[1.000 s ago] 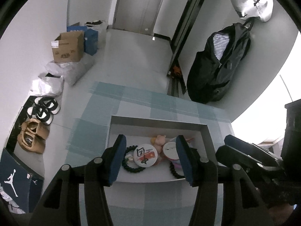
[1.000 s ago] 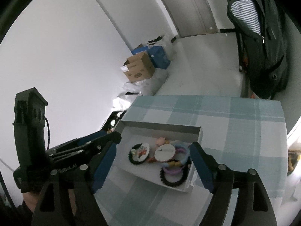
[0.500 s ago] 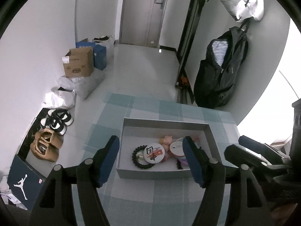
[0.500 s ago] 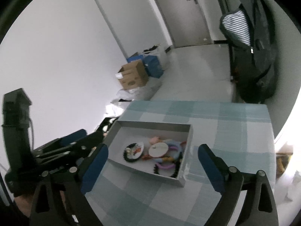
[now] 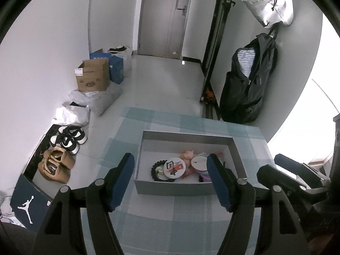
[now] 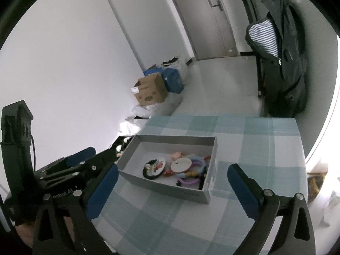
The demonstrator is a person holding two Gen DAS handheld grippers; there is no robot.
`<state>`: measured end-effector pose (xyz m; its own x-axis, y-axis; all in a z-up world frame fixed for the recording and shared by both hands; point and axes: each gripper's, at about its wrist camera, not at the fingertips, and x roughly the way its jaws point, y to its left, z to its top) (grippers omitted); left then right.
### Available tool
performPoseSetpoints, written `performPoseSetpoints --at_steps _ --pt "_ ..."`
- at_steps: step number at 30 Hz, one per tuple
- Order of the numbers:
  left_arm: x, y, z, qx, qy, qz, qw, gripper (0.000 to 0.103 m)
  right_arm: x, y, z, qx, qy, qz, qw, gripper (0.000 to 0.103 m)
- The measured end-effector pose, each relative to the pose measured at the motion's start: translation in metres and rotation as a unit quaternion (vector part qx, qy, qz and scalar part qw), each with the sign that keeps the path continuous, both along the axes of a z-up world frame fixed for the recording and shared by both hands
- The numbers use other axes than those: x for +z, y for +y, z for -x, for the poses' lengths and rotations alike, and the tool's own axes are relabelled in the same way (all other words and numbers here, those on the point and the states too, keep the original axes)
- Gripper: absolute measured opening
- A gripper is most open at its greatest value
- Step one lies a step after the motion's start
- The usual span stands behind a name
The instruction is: Organize jewelry
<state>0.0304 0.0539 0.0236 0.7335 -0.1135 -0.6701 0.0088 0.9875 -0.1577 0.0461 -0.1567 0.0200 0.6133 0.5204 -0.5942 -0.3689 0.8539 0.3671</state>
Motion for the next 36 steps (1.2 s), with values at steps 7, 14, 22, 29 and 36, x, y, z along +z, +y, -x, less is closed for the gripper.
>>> performPoseSetpoints --at_steps 7,14,22,29,36 --pt "0.0001 0.0020 0.0036 0.009 -0.003 0.008 0.9999 0.066 0.0001 -0.0032 0.0026 -0.002 -0.003 0.002 1.000 0.103" --pt "0.0006 0.0013 0.0041 0.007 -0.001 0.007 1.0000 0.066 0.0013 -0.0049 0.0059 -0.003 -0.003 0.003 1.000 0.103" --pt "-0.0005 0.0023 0.0054 0.011 -0.003 0.006 0.9999 0.066 0.0020 -0.0065 0.0034 -0.007 0.001 0.000 1.000 0.103" --pt "-0.0027 0.0012 0.0052 0.008 -0.001 0.008 0.9999 0.066 0.0018 -0.0060 0.0046 -0.005 -0.001 0.003 1.000 0.103" --pt "-0.0024 -0.0008 0.0065 0.003 -0.005 0.008 0.9999 0.066 0.0032 -0.0071 0.0045 -0.006 0.001 -0.001 1.000 0.103"
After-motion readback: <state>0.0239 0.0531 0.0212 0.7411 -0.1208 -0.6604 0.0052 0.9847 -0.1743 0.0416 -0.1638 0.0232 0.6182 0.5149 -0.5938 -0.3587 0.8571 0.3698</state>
